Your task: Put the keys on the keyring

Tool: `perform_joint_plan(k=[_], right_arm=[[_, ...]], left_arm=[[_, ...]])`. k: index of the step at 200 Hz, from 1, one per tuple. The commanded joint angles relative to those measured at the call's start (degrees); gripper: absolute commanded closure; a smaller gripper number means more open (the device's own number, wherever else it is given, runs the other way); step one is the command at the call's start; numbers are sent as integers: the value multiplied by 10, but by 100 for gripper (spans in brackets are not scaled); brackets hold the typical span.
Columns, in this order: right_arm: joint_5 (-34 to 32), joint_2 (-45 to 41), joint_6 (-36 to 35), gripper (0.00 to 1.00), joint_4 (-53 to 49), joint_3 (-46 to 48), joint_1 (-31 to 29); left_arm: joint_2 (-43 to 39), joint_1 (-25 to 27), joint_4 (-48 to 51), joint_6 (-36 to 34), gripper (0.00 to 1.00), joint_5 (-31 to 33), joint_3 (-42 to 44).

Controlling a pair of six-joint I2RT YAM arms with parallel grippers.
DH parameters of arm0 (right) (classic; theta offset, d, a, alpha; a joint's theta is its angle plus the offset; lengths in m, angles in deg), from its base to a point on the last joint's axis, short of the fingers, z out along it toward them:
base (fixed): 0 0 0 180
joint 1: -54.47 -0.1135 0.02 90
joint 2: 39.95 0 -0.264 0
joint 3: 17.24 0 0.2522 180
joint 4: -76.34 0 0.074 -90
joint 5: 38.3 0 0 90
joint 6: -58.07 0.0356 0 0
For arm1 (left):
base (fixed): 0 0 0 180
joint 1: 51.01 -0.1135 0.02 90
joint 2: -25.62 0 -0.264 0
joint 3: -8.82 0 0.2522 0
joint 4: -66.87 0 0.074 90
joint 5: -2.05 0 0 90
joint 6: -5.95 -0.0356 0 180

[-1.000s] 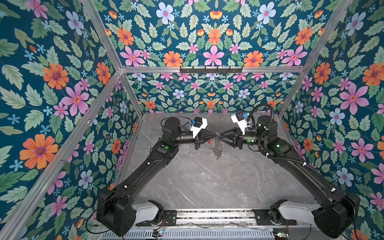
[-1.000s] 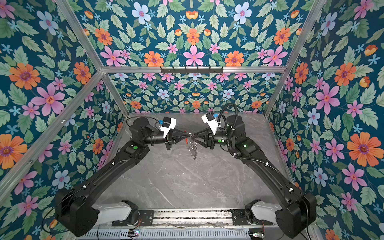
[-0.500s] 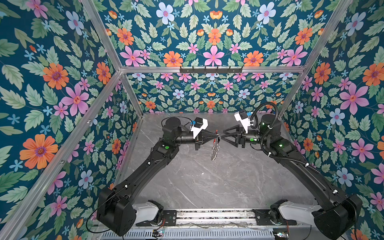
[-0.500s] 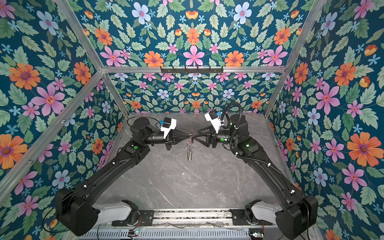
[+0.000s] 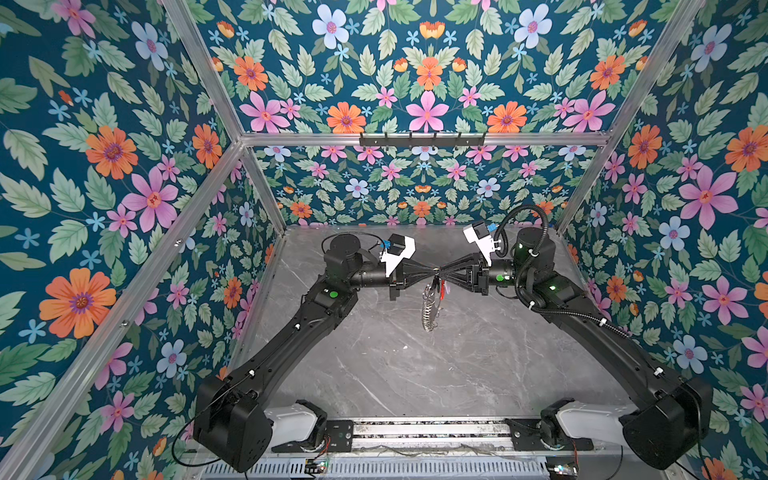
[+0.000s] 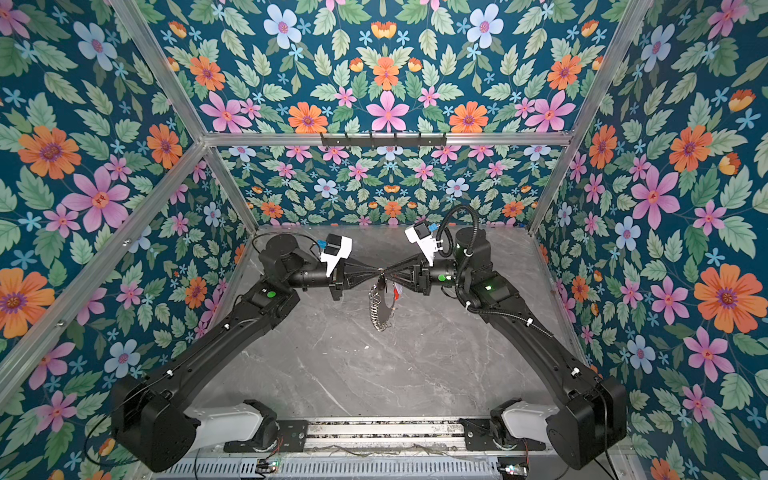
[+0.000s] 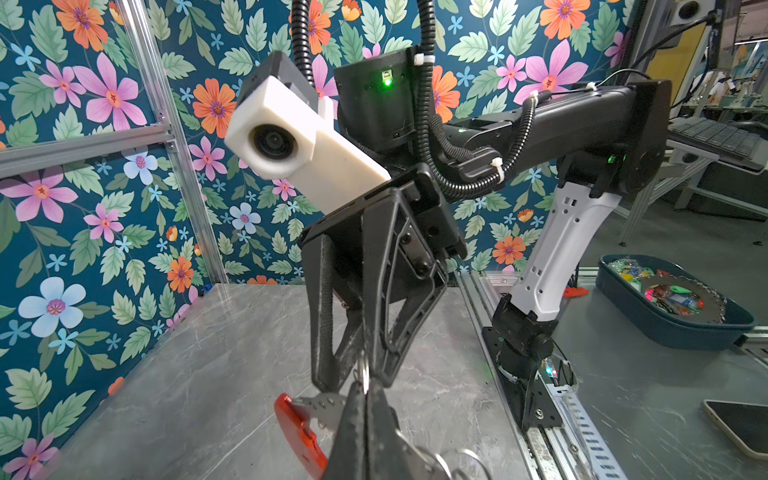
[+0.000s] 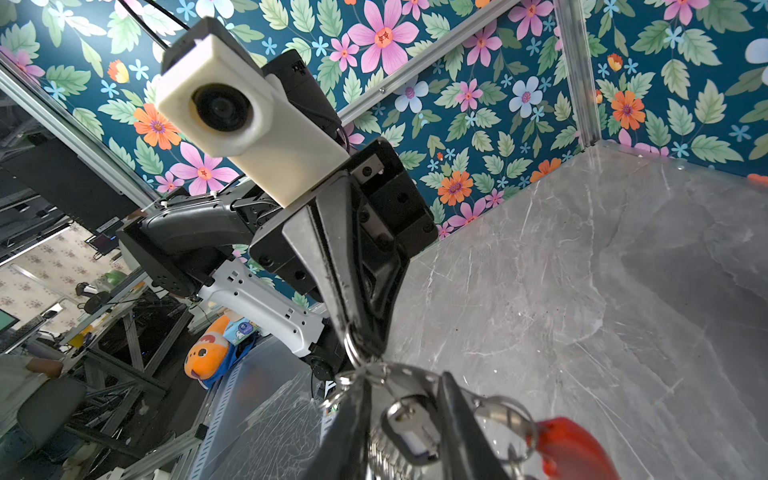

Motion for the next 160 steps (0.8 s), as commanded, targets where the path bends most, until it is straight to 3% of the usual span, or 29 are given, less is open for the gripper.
perform_joint_plan(k=[1, 42, 87, 160], right_arm=[[14, 3, 11, 81, 33, -5, 0], [17, 2, 13, 100, 36, 0, -1], [15, 0, 15, 100, 37, 1, -1], [46, 29, 82, 100, 108, -1, -5]], left_arm=[[0, -1, -25, 4, 100, -10, -5], [-1, -4, -55, 19, 100, -10, 0], [1, -5, -130, 66, 100, -11, 15], [20, -4, -364, 207, 100, -7, 70]])
